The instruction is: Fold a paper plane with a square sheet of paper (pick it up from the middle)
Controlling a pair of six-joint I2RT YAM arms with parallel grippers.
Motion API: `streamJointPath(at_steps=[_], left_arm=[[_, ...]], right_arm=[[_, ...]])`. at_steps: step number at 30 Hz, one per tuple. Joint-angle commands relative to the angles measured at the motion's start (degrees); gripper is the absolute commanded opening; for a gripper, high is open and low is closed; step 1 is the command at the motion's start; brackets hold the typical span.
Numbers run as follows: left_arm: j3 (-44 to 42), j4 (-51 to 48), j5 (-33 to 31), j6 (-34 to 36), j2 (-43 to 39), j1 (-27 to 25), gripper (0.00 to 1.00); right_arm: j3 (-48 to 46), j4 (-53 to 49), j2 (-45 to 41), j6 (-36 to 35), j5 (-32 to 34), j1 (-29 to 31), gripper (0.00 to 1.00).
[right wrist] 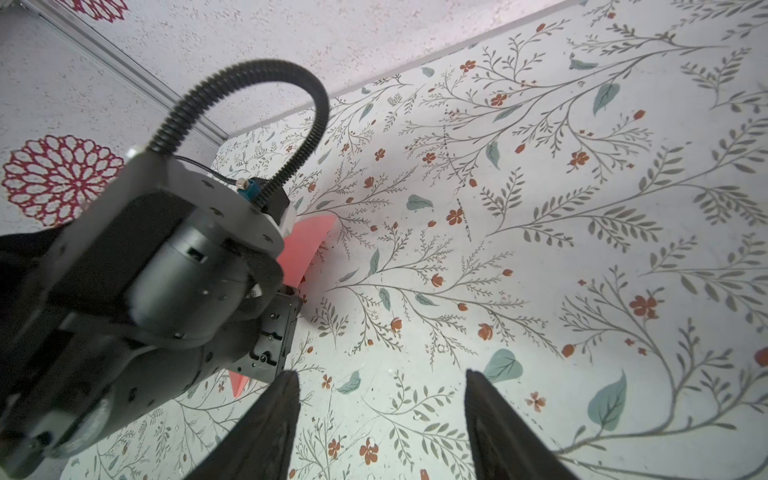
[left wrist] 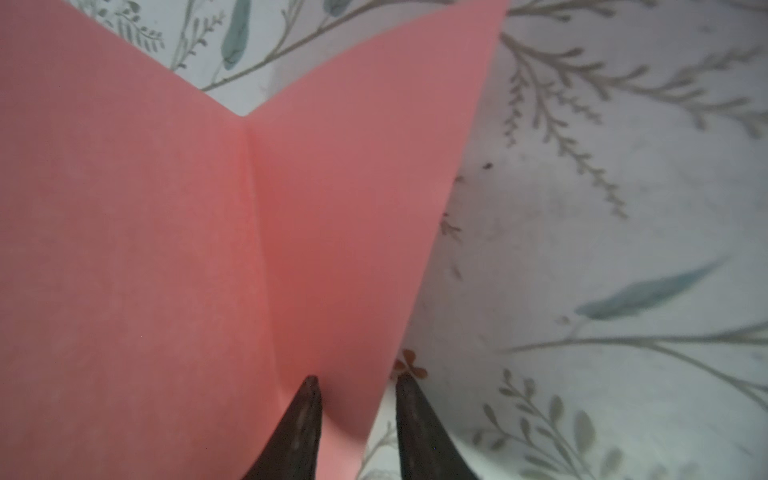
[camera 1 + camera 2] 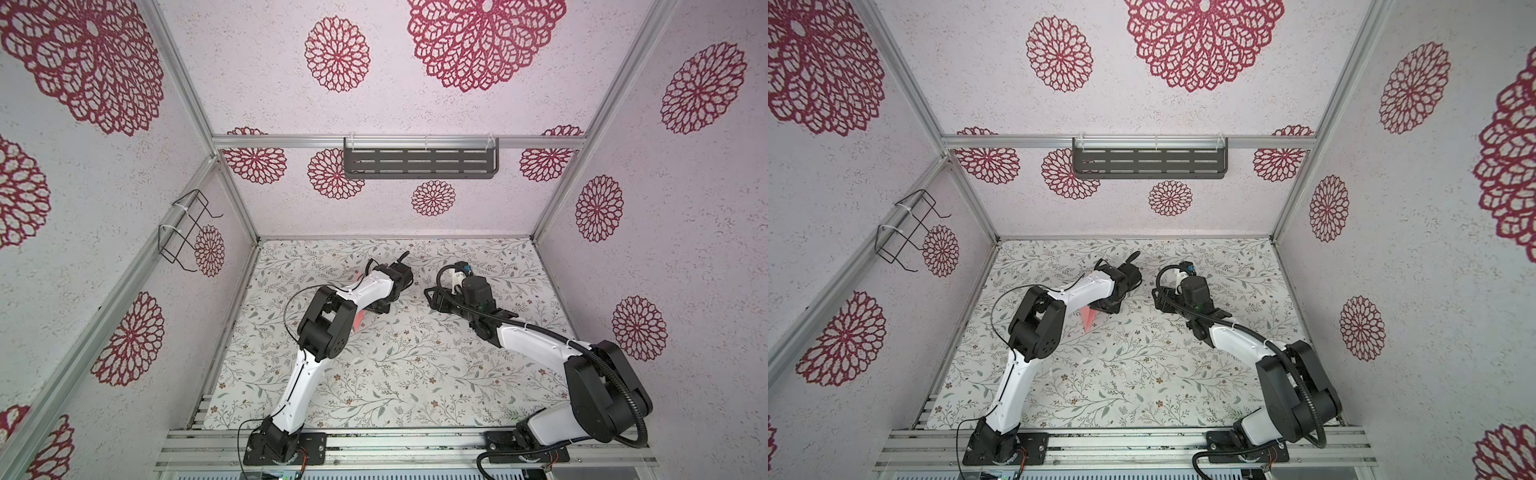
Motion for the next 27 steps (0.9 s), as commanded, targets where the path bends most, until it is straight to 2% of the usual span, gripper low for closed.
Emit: streamJointPath(at_steps=[1,7,11,15,17,19,22,25,27], left_arm=[[-2.4,4.3,9.3,-1.5,-6.2,-1.8,0.42],[-12.5,14.8,25.3,-4.0,-16.8,-2.2,0.49],[-18.8,19.4,30.7,-5.1,-25.0,-1.9,0.52],[-27.4,22.7,28.8,-5.4,-32.9,0.1,0.55],[-33.0,24.7,25.6,-5.3,-36.8,2.7,0.57],[-37.9,27.6,25.0,-5.0,-38.9,5.7,0.59],[-40.4,29.9,27.3,-3.9,-38.3,8.5,0.62],[-40.1,31.8,28.2,-3.0,-36.1,8.5,0.67],[-39.9,31.5,25.6,-3.7,-34.4,8.6,0.71]], right_arm=[[-1.0,2.1,-3.4,2.0,3.2,-0.6,0.66],[-4.2,4.8,-5.6,5.3,5.8,-1.5,0.67],[-4.5,5.6,-5.3,5.7,4.4,-1.8,0.68],[-2.3,5.6,-2.7,5.1,0.7,-1.7,0.68],[-1.4,6.2,-1.2,5.4,-1.0,-1.5,0.68],[-0.3,6.7,0.4,5.5,-2.2,-1.1,0.68],[1.6,7.0,3.0,5.9,-3.3,0.0,0.68],[3.5,6.9,5.1,6.1,-3.9,0.9,0.68],[4.3,7.0,6.1,6.4,-4.1,1.5,0.68]])
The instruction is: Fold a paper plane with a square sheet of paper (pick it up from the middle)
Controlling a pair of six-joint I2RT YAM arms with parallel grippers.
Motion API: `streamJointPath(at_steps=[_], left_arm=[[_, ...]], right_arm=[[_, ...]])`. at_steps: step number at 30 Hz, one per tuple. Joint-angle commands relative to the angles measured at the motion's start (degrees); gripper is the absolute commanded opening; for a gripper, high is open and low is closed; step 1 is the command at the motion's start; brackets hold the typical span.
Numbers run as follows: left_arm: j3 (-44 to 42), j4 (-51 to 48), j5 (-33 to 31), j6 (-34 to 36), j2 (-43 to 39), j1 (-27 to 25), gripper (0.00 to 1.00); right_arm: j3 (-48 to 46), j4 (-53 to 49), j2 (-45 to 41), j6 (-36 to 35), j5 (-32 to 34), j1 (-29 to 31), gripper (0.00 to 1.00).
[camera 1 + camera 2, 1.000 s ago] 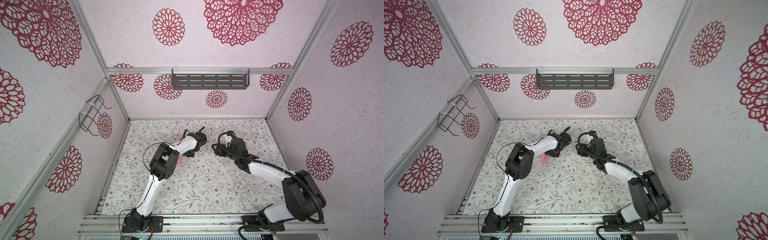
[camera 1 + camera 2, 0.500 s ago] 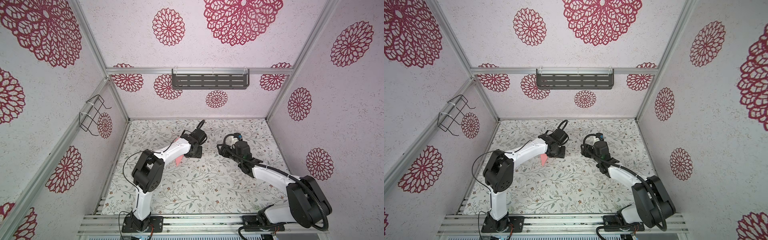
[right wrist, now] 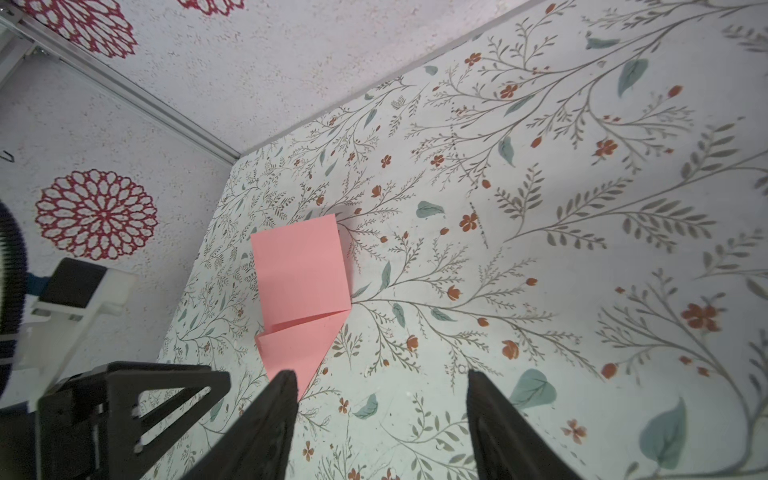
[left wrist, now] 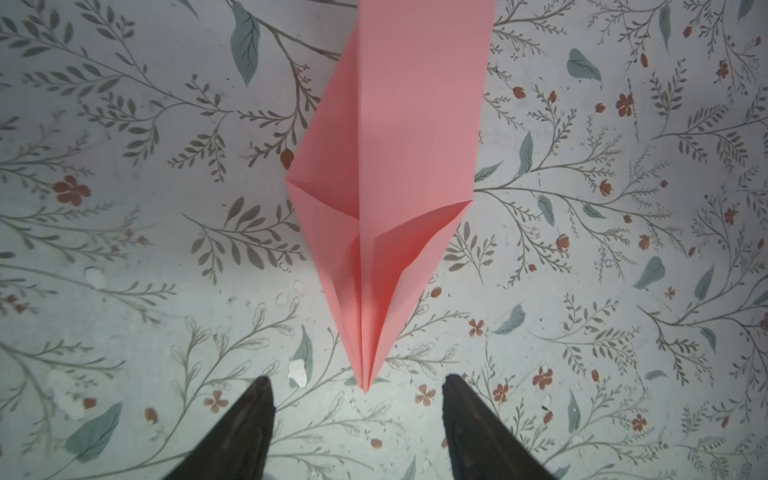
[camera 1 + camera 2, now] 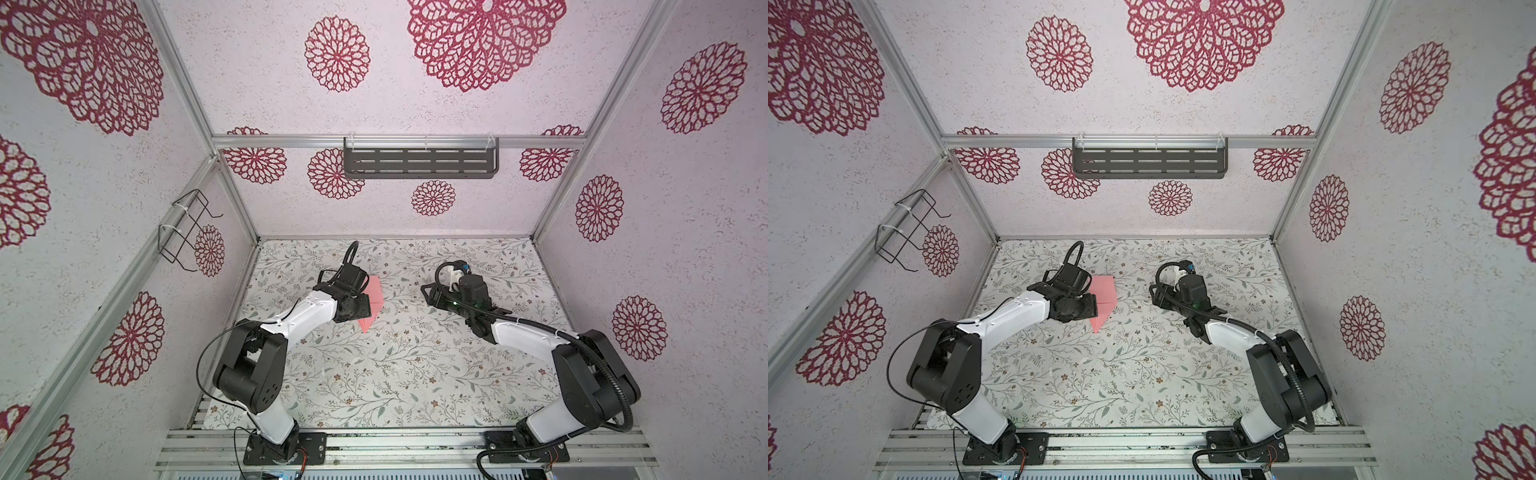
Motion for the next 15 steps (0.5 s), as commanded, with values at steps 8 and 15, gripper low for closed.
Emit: streamJointPath(at_steps=[8,15], left_arm=[[2.5,5.7,-2.4,1.7,7.4,-0.3,0.66],[2.4,7.0,-4.7,1.7,10.6,0.7,0.46]], right_arm=[[4.9,2.2,4.1,1.9,-3.2,2.2,0.68],[5.8,2.6,5.7,2.4,-4.7,2.6,0.68]])
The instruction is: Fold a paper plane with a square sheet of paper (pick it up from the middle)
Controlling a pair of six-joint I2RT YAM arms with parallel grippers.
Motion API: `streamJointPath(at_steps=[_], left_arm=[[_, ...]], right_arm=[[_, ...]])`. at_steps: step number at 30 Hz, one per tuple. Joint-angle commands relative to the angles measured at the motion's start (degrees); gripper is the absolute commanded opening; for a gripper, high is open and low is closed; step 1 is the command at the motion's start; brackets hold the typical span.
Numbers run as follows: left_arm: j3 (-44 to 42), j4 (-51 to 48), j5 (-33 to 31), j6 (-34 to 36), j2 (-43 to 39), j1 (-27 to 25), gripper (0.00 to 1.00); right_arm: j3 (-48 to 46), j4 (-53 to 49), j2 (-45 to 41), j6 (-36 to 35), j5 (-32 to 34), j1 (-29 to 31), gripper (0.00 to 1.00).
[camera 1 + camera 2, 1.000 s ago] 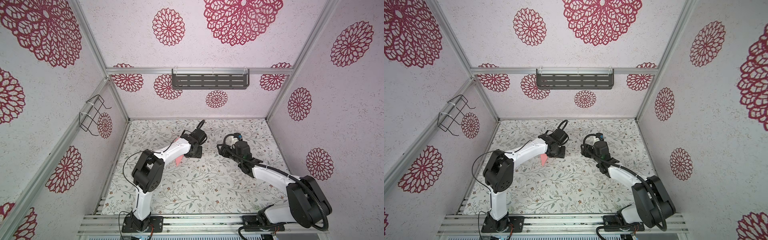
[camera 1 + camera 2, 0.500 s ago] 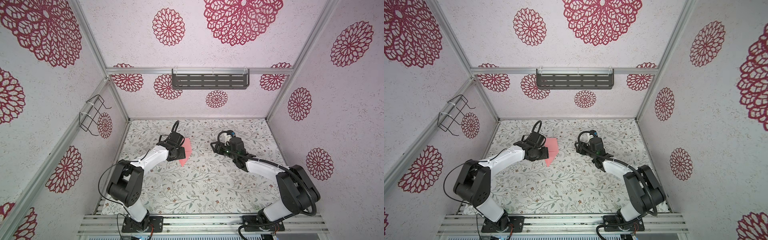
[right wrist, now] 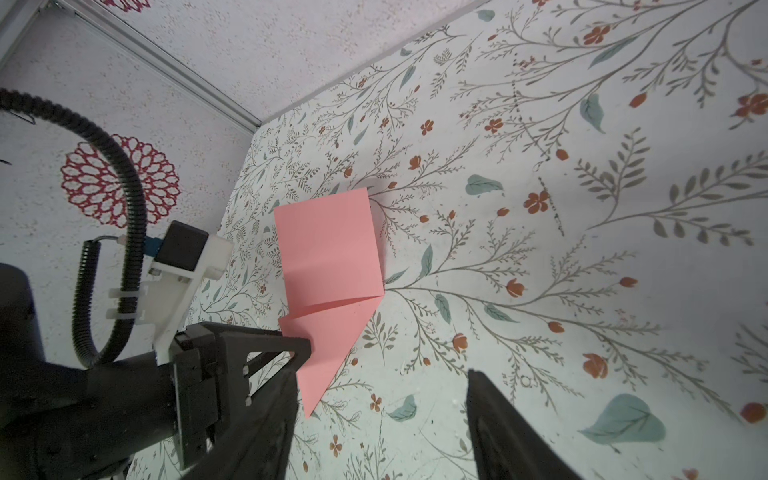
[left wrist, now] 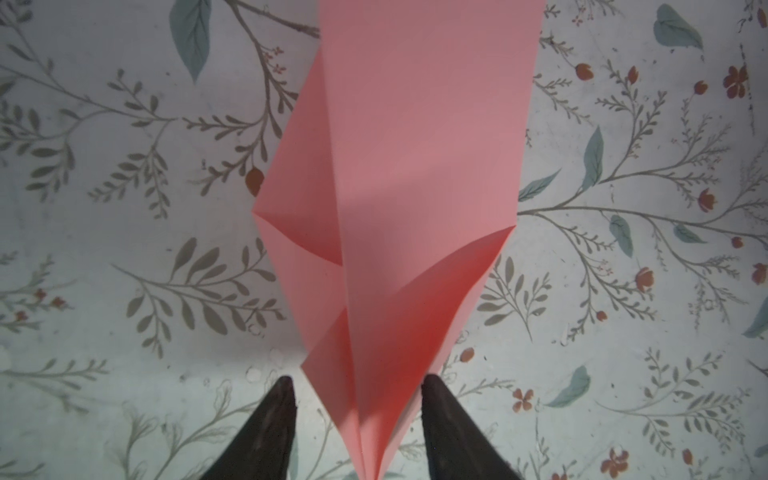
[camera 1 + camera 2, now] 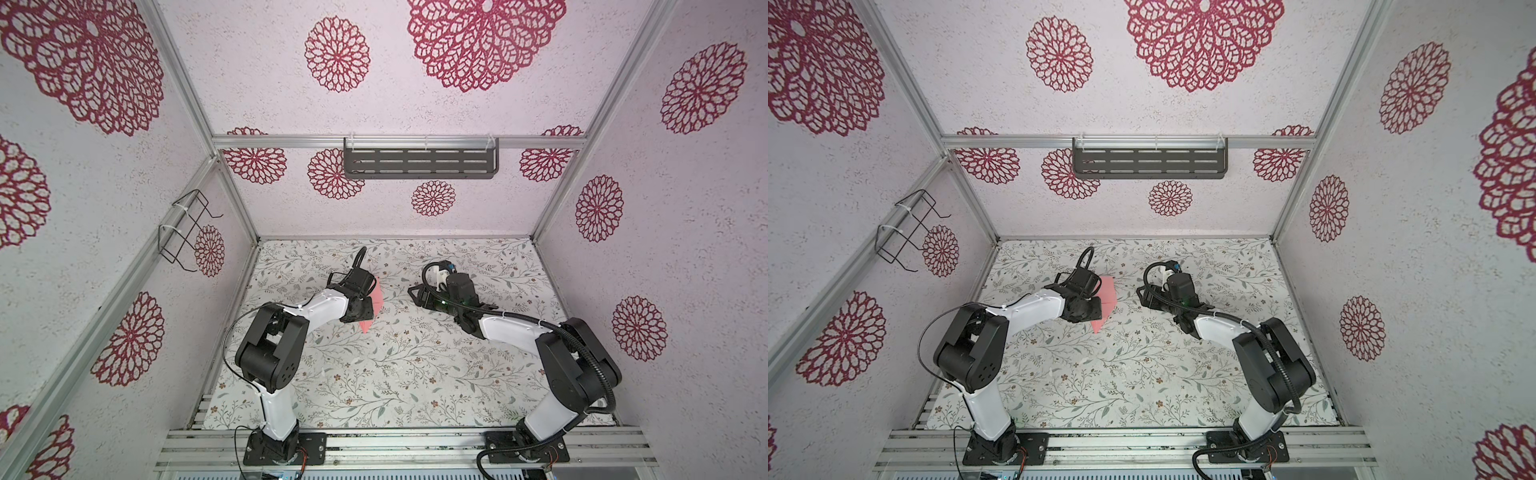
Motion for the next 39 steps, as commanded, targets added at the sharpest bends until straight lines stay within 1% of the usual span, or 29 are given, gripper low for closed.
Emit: streamJointPath(at_steps=[1,3,10,14,17,20,27,31,33,37,39], left_arm=[[0.4,2.1,-1.6,0.4,1.6,0.9,0.41],[0.2,2.3,-1.5,0.6,1.9,1.1,0.35],[-1.7,2.5,-0.4,0.8,1.5,2.5,0.23],[-3.7,4.6,2.3,0.3,1.0,3.6,0.21],[-5.9,7.6,6.4,0.5,0.3,4.7,0.18],[-8.4,11.9,11.4,1.1,-1.0,5.6,0.14],[-11.8,20.4,21.9,2.0,-3.3,5.8,0.09],[-13.2,26.1,29.9,0.3,-3.0,5.1,0.08],[-13.5,29.1,33.6,-0.8,-2.3,4.0,0.07],[-11.6,29.6,35.8,-0.8,0.2,1.1,0.07],[-10.4,29.6,36.5,-0.8,1.8,-0.2,0.08]], right_arm=[[2.2,1.8,0.3,1.1,-1.5,0.3,0.68],[2.4,1.7,0.7,1.1,-1.9,0.5,0.68],[3.1,1.4,2.3,0.9,-3.6,0.9,0.68],[4.6,1.6,4.7,1.1,-6.9,1.3,0.68],[6.0,2.2,6.9,1.6,-9.7,1.8,0.68],[5.7,5.0,8.0,3.4,-11.4,1.9,0.68],[3.1,6.8,5.2,3.7,-9.3,1.1,0.68],[0.1,8.5,2.8,4.1,-9.0,0.0,0.68],[-1.4,9.2,2.1,4.3,-10.0,-0.5,0.68],[-3.5,13.1,3.1,6.2,-14.6,-1.1,0.67],[-4.3,16.1,4.4,8.1,-17.5,-1.2,0.65]])
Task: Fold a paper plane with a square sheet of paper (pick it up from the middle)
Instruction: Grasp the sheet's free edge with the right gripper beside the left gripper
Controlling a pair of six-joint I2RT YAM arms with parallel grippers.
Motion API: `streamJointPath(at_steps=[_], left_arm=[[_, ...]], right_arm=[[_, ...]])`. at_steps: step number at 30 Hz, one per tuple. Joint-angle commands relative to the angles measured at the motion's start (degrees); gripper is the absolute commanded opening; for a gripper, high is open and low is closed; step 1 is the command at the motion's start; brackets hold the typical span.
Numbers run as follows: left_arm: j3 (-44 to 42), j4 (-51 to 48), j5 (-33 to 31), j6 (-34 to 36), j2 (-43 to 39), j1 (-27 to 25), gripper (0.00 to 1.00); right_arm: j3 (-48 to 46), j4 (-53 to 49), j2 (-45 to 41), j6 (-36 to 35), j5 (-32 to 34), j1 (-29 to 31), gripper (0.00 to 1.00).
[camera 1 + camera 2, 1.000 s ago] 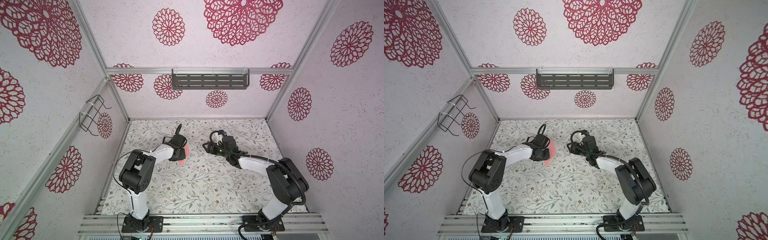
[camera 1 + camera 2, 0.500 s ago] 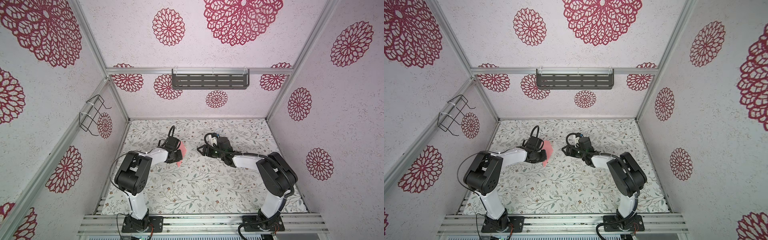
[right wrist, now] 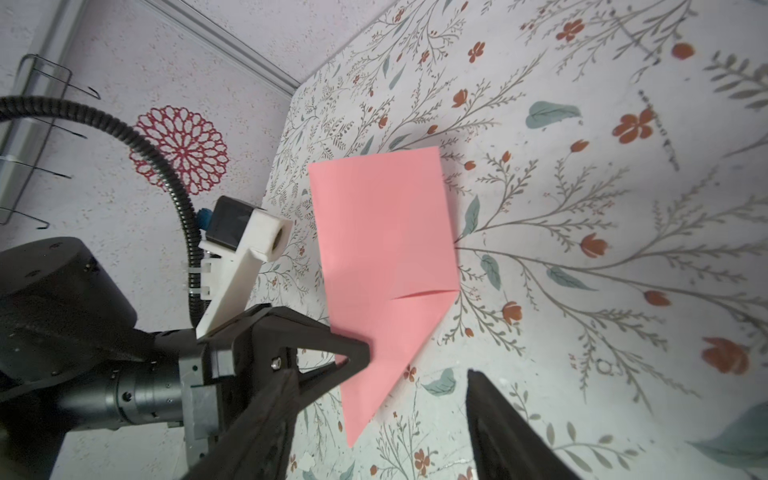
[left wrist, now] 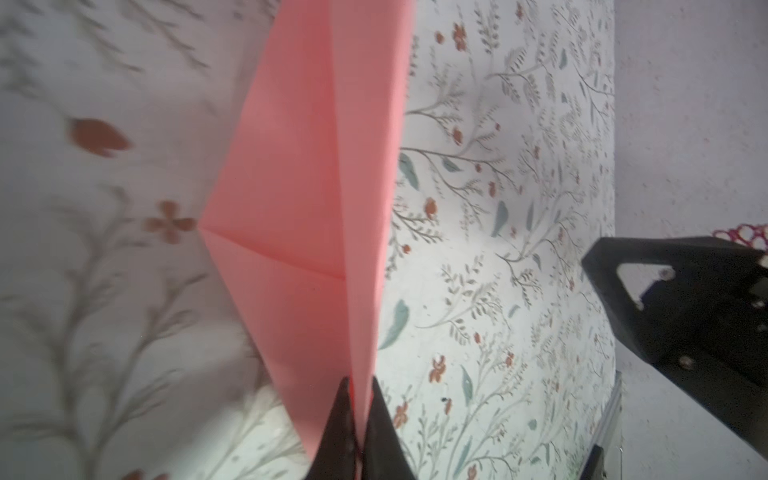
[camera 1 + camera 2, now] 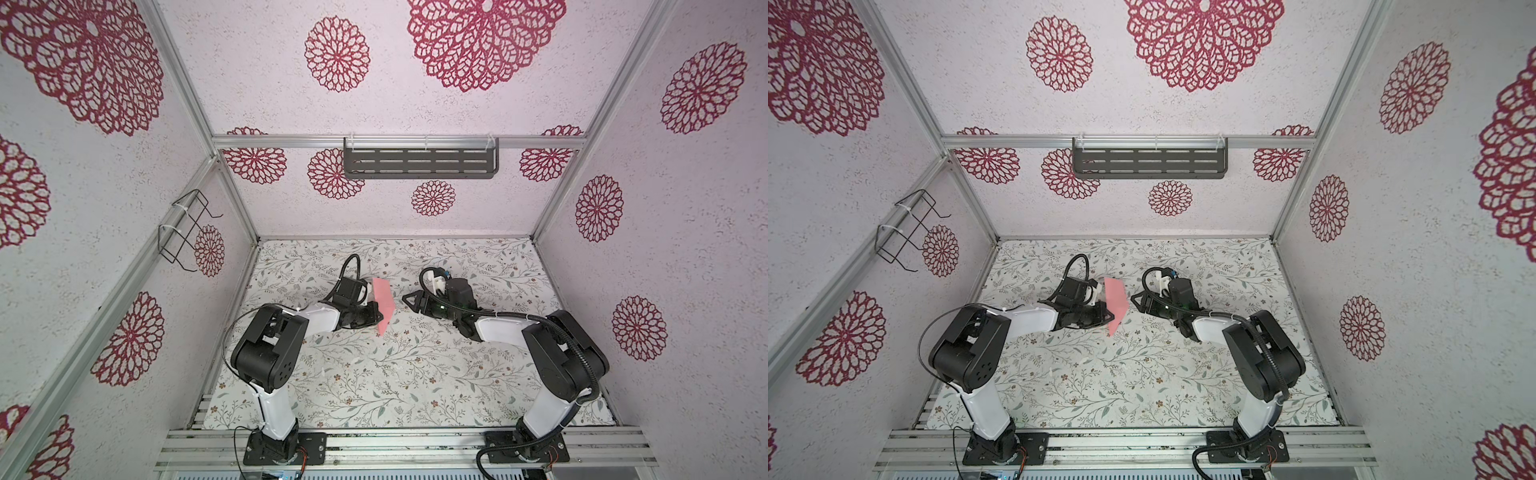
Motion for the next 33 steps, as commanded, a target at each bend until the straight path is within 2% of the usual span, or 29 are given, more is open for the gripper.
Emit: streamJointPath(at_steps=[1,3,7,17,28,33], left_arm=[[2.3,2.8,4.2,0.0,3.1,-2.1,0.08],[3.5,2.2,4.4,0.1,4.6,-2.9,0.08],[4.3,1.8,4.1,0.0,5.6,-3.2,0.08],[5.0,-0.8,1.1,0.9,8.5,-3.2,0.12],[6.2,-3.0,0.2,1.3,8.0,-3.2,0.16],[6.2,-4.6,-0.5,0.2,3.8,-3.1,0.24]], right_arm=[[-0.7,7.9,0.9,3.8,-6.3,-0.2,0.6],[-1.0,10.4,2.6,6.1,-7.7,-0.4,0.53],[-2.0,15.6,5.6,9.1,-8.4,-0.9,0.49],[-0.7,16.8,12.3,9.8,-10.8,-1.0,0.5],[2.1,9.6,15.7,8.6,-9.0,-1.0,0.5],[2.9,3.0,15.9,7.3,-6.2,-0.9,0.5]])
